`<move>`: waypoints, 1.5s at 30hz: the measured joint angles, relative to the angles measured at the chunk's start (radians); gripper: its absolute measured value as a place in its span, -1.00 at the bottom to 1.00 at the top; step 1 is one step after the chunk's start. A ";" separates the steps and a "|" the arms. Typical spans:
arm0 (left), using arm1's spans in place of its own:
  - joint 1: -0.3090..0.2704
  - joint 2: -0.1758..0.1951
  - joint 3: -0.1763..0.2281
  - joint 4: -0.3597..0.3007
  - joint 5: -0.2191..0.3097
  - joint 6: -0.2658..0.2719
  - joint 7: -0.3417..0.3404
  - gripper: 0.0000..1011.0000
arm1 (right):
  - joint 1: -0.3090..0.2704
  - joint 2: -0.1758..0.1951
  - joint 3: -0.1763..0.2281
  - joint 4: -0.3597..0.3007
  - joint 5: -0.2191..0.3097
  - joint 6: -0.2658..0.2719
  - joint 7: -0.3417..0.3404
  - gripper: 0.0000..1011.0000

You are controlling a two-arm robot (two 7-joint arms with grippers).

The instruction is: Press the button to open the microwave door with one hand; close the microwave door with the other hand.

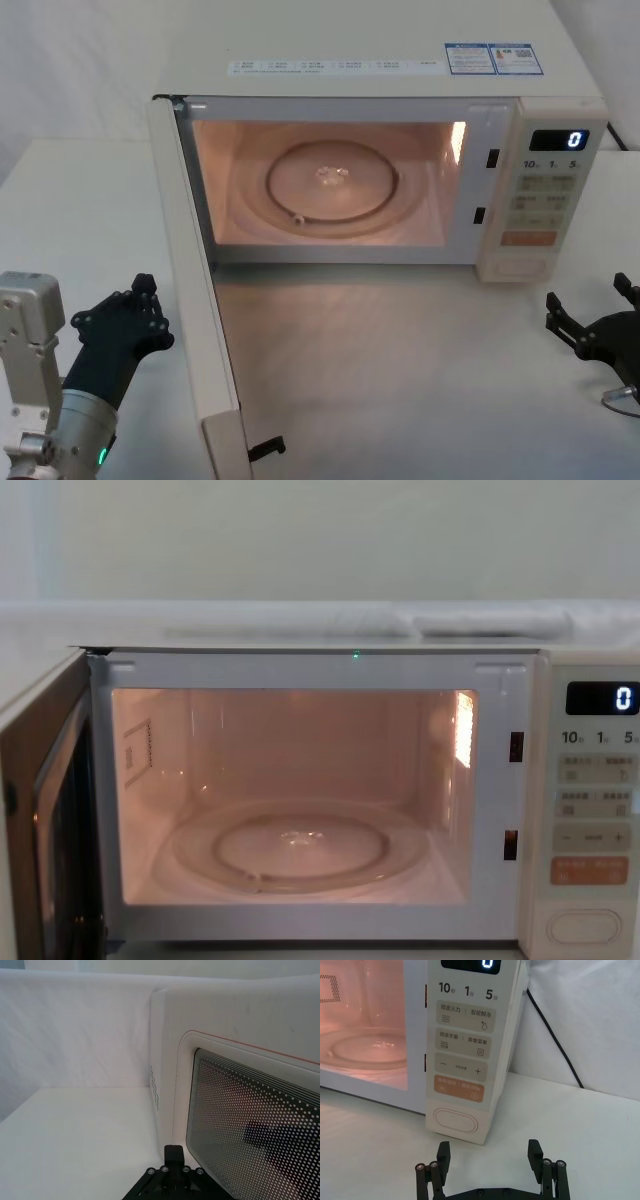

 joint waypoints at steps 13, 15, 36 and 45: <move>0.000 0.000 0.000 0.000 0.000 0.000 0.000 -1.00 | 0.000 0.000 0.000 0.000 0.000 0.000 0.000 0.98; 0.000 0.000 0.000 0.000 0.000 0.000 0.000 -1.00 | 0.000 0.000 0.000 0.000 0.000 0.000 0.000 0.98; 0.079 0.099 -0.094 -0.148 -0.130 0.092 -0.213 -1.00 | 0.000 0.000 0.000 0.000 0.000 0.000 0.000 0.98; 0.125 0.158 -0.167 -0.220 -0.233 0.102 -0.275 -1.00 | 0.000 0.000 0.000 0.000 0.000 0.000 0.000 0.98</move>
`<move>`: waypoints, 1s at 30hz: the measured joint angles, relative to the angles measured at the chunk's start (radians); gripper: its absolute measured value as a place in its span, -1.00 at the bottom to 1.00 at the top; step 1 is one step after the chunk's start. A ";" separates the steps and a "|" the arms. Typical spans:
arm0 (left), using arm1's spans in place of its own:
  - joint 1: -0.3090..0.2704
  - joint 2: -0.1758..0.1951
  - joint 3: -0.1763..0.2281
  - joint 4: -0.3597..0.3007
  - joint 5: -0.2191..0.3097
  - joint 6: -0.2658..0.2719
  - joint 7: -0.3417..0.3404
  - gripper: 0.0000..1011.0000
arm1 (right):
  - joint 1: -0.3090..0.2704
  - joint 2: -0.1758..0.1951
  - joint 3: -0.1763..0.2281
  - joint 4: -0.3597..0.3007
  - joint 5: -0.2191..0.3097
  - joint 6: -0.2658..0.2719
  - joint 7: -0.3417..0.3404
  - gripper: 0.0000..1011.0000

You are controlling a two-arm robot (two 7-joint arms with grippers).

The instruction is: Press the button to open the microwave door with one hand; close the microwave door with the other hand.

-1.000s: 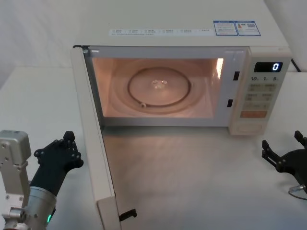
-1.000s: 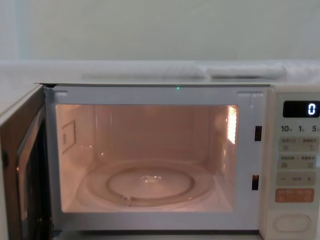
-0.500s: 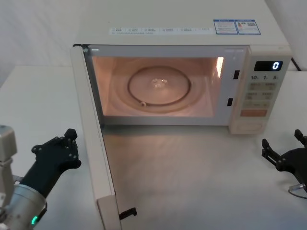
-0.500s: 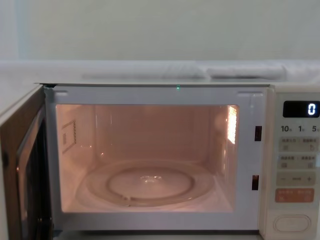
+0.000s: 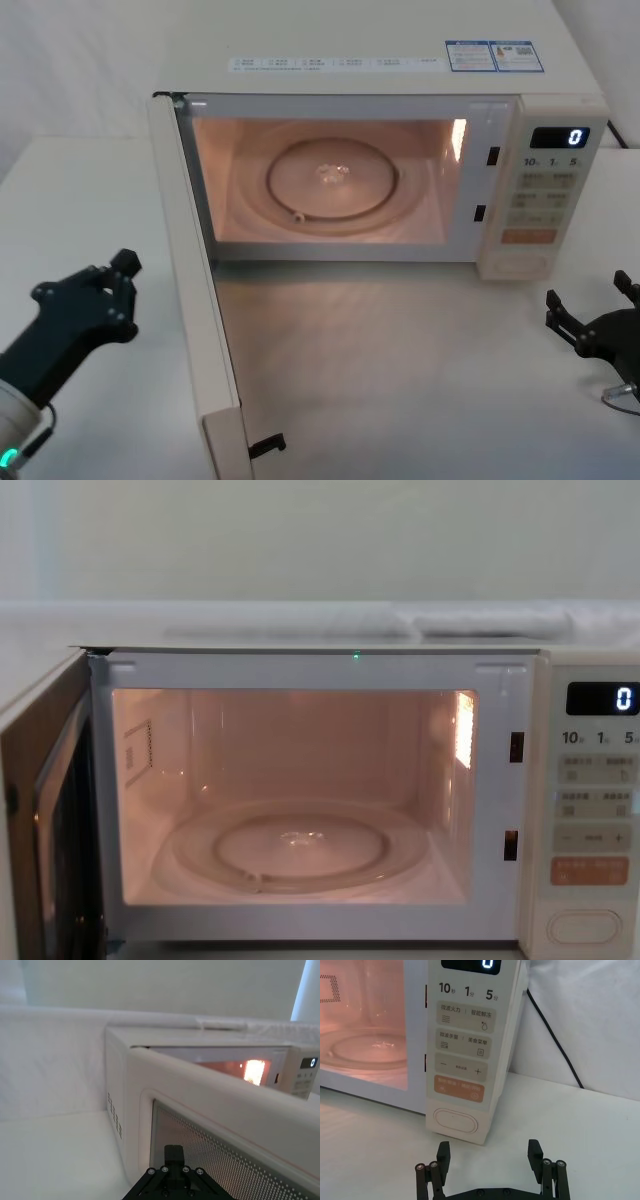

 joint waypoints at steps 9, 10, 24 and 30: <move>0.031 0.033 -0.046 -0.044 -0.071 -0.010 -0.032 -1.00 | 0.000 0.000 0.000 0.000 0.000 0.000 0.000 0.98; 0.032 0.035 -0.048 -0.047 -0.076 -0.012 -0.034 -1.00 | 0.000 0.000 0.000 0.000 0.000 0.000 0.000 0.98; 0.003 0.077 0.015 -0.064 -0.105 -0.018 -0.049 -1.00 | 0.000 0.000 0.000 0.000 0.000 0.000 0.000 0.98; -0.024 0.090 0.065 -0.060 -0.104 -0.016 -0.045 -1.00 | 0.000 0.000 0.000 0.000 0.000 0.000 0.000 0.98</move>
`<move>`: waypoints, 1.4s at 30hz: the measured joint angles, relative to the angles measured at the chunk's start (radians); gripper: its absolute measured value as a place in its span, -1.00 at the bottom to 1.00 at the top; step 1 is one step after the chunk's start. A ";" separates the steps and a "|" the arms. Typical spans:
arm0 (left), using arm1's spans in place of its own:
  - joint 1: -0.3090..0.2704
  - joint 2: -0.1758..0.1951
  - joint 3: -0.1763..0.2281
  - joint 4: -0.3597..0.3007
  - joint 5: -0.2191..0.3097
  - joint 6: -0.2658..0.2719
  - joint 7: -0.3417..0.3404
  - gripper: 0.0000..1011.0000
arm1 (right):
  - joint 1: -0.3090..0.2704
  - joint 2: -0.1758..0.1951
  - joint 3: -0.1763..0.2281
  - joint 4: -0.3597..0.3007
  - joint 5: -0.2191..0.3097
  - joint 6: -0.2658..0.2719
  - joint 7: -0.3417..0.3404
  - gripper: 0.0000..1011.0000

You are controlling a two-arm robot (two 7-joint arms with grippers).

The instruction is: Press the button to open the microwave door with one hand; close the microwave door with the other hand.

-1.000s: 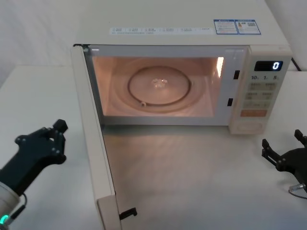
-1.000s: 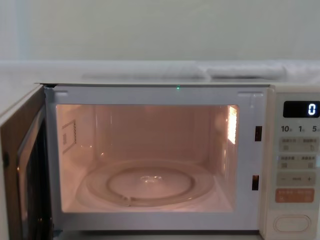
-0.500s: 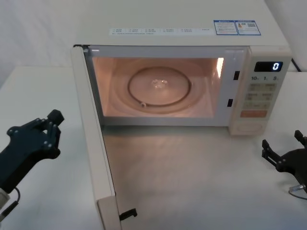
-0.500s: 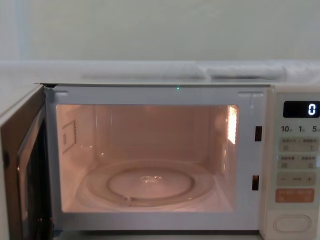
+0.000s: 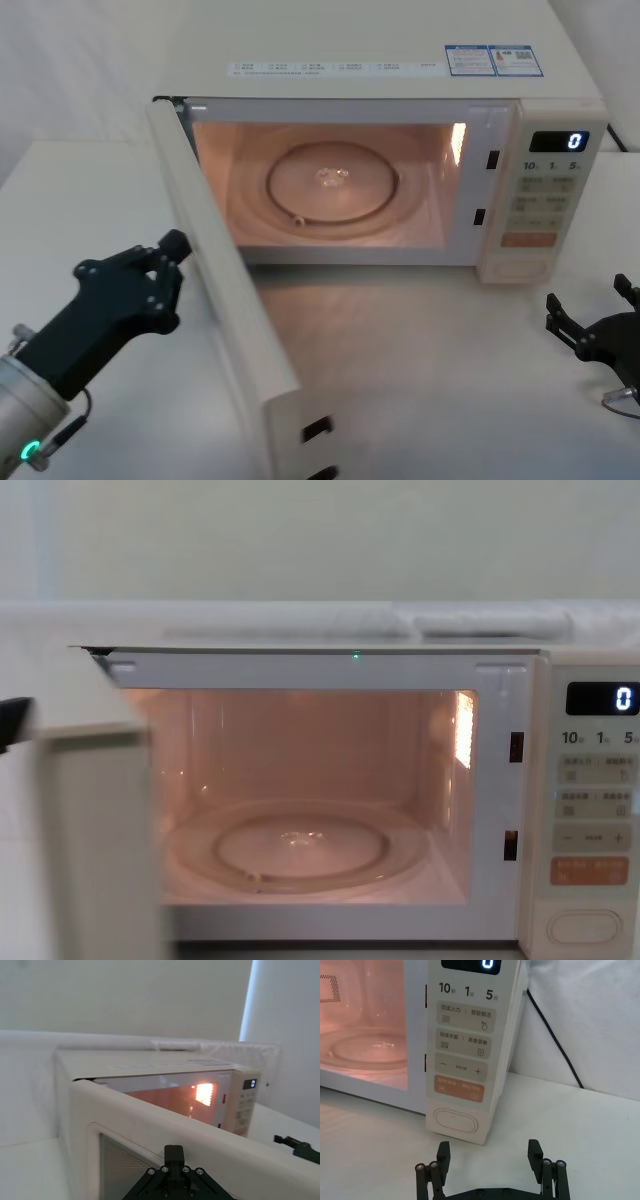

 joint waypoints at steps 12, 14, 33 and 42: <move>-0.109 0.027 0.110 0.040 0.016 0.020 0.006 -1.00 | 0.000 0.000 0.000 0.000 0.000 0.000 0.000 0.98; -0.141 0.029 0.137 0.057 0.023 0.027 0.010 -1.00 | 0.000 0.000 0.000 0.000 0.000 0.000 0.000 0.98; -0.353 -0.033 0.309 0.191 0.084 0.067 0.067 -1.00 | 0.000 0.000 0.000 0.000 0.000 0.000 0.000 0.98; -0.400 -0.079 0.331 0.233 0.126 0.071 0.113 -1.00 | 0.000 0.000 0.000 0.000 0.000 0.000 0.000 0.98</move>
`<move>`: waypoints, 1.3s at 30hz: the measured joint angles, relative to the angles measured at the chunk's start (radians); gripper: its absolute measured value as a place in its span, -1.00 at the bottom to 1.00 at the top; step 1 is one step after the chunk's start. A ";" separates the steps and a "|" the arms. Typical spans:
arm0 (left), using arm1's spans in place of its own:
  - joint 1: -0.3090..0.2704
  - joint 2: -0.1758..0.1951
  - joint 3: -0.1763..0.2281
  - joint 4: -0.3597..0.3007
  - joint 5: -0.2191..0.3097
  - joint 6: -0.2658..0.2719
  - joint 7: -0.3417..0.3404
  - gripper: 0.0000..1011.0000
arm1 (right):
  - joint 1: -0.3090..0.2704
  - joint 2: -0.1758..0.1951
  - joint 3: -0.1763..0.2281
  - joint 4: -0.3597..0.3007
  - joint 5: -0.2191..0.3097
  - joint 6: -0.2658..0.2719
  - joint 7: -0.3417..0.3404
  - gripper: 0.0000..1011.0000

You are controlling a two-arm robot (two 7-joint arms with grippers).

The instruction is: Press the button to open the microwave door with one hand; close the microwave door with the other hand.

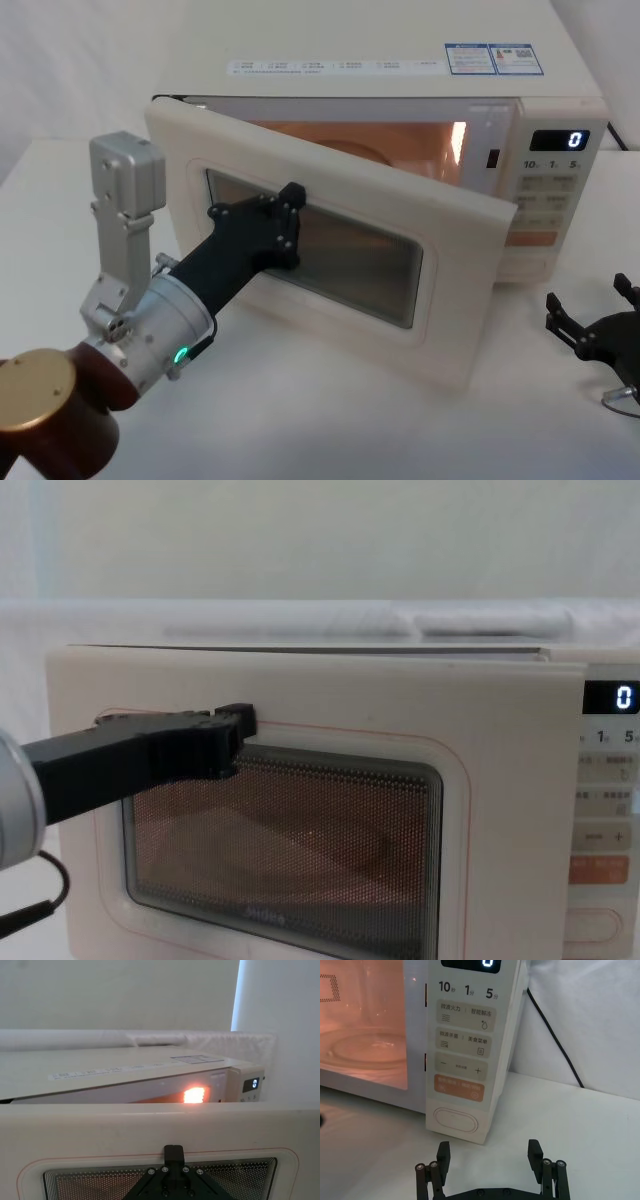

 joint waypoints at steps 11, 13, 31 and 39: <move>-0.053 -0.040 0.019 0.042 0.035 0.009 0.003 -1.00 | 0.000 0.000 0.000 0.000 0.000 0.000 0.000 0.98; -0.059 -0.044 0.022 0.046 0.042 0.009 0.003 -1.00 | 0.000 0.000 0.000 0.000 0.000 0.000 0.000 0.98; -0.123 -0.116 0.038 0.120 0.162 -0.008 0.035 -1.00 | 0.000 0.000 0.000 0.000 0.000 0.000 0.000 0.98; -0.148 -0.148 0.043 0.152 0.198 -0.006 0.035 -1.00 | 0.000 0.000 0.000 0.000 0.000 0.000 0.000 0.98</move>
